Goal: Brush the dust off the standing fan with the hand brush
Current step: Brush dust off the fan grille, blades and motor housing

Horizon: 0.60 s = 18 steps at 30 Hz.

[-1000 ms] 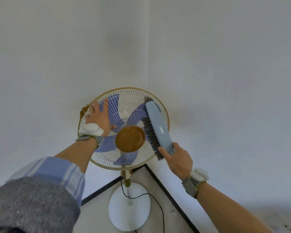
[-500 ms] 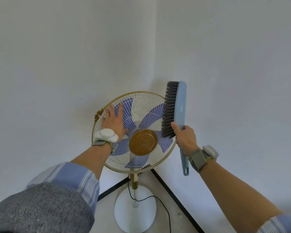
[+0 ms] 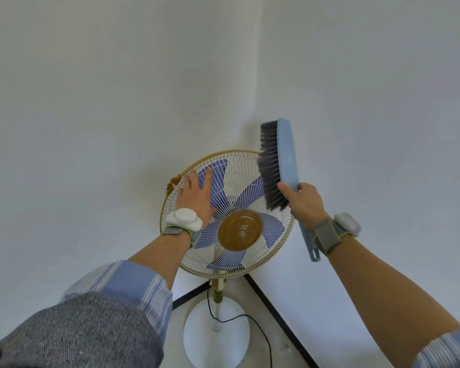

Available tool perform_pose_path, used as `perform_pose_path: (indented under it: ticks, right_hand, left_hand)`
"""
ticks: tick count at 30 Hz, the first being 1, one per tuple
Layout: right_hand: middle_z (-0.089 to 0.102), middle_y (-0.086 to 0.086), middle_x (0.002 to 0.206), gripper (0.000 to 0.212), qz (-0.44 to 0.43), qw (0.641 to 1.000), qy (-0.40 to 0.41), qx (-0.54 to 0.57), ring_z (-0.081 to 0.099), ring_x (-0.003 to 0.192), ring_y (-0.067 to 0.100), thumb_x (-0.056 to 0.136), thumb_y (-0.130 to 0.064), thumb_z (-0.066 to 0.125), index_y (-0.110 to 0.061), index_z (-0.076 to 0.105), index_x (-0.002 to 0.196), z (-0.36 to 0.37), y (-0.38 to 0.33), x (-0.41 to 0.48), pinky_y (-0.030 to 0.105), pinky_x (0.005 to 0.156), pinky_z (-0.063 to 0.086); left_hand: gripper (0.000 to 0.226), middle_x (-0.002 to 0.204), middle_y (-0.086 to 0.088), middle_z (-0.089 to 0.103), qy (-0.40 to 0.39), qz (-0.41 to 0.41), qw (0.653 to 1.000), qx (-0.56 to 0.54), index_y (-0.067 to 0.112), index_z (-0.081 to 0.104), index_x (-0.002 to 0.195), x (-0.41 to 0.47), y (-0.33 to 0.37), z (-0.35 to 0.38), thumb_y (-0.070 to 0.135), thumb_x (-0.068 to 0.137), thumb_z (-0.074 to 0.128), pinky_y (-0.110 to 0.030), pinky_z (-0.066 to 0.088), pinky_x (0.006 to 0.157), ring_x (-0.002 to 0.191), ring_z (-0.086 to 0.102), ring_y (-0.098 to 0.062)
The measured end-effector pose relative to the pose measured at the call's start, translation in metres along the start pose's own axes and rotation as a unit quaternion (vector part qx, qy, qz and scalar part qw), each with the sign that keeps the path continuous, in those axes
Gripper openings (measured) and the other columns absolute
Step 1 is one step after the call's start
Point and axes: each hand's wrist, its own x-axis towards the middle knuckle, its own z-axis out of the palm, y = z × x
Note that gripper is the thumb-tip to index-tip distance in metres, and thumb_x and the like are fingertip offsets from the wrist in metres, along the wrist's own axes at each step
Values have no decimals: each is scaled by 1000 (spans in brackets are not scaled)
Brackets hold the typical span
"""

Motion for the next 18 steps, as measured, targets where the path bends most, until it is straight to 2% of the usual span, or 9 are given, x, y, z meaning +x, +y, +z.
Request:
perform_pose_path:
  ticks: [2, 3, 5, 8, 13, 16, 18]
  right_hand:
    - [63, 10, 97, 62, -34, 989, 78, -120, 61, 83, 34, 87, -65, 55, -9, 55, 114, 0, -1, -6, 45, 72, 52]
    - [64, 10, 104, 63, -35, 984, 97, -146, 61, 90, 35, 89, -63, 53, -11, 52, 123, -1, -1, -10, 45, 77, 51]
    - [64, 9, 111, 62, -30, 978, 94, -183, 61, 98, 35, 91, -60, 52, -14, 46, 132, 0, 0, -19, 42, 81, 48]
    - [66, 11, 114, 62, -28, 971, 64, -228, 62, 100, 34, 91, -60, 51, -18, 42, 137, 8, 14, -32, 38, 79, 45]
    - [66, 8, 113, 63, -13, 975, 58, -214, 61, 91, 26, 90, -63, 51, -18, 44, 134, 25, 30, -59, 33, 73, 45]
    - [62, 3, 115, 65, -13, 987, 47, -156, 53, 86, 20, 90, -61, 53, -17, 45, 136, 22, 36, -64, 30, 72, 41]
    - [58, -1, 108, 65, -14, 997, 20, -70, 52, 84, 17, 89, -58, 58, -14, 48, 136, 21, 39, -63, 30, 72, 42]
  left_hand:
    - [107, 161, -24, 0, -1, 2, 1000, 6, 21, -13, 154, 0, 2, 0, 44, 87, 67, -49, 24, 118, 148, 5, -42]
    - [107, 160, -24, 0, -3, 3, 1000, 9, 21, -13, 154, 0, 3, 1, 44, 87, 67, -49, 25, 118, 148, 5, -42]
    - [107, 160, -24, 1, -2, 6, 1000, 15, 20, -12, 155, 0, 5, 1, 45, 87, 67, -50, 26, 117, 148, 6, -42]
    - [107, 160, -24, 3, 1, 13, 1000, 28, 20, -12, 155, 2, 10, 1, 47, 87, 66, -50, 27, 115, 147, 9, -42]
    - [106, 160, -25, 3, -5, 13, 999, 29, 20, -11, 155, 5, 15, 1, 46, 87, 66, -51, 26, 114, 147, 9, -43]
    - [107, 160, -25, 5, 0, 16, 999, 34, 19, -10, 155, 9, 19, 2, 48, 86, 66, -51, 27, 114, 147, 10, -43]
    - [107, 160, -25, 4, -2, 14, 999, 34, 19, -10, 155, 10, 19, 1, 48, 86, 66, -51, 27, 114, 147, 10, -43]
